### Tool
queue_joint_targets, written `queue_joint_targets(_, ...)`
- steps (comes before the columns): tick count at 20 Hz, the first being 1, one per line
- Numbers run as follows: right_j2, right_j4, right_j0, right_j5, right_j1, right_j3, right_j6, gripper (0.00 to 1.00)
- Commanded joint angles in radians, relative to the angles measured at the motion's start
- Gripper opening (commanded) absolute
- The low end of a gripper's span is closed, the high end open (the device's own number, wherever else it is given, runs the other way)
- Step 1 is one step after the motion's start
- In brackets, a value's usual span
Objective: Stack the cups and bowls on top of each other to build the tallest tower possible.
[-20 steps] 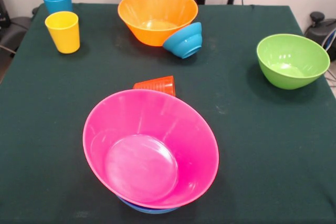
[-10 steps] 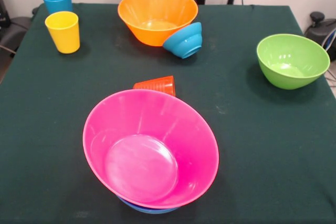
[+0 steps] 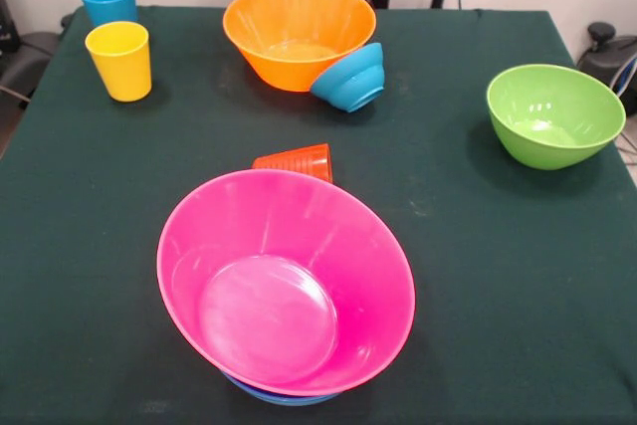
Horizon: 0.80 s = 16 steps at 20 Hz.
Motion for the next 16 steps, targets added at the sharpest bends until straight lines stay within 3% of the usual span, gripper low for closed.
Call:
queue_joint_targets(1, 0.071, 0.067, 0.026, -0.002, 0.101, -0.16, 0.128, 1.0)
queue_joint_targets(7, 0.075, 0.08, 0.027, -0.016, 0.107, -0.174, 0.131, 1.0)
queue_joint_targets(11, 0.079, 0.104, 0.037, -0.046, 0.171, -0.209, 0.155, 1.0)
queue_joint_targets(16, 0.08, 0.126, 0.047, -0.067, 0.183, -0.21, 0.164, 1.0)
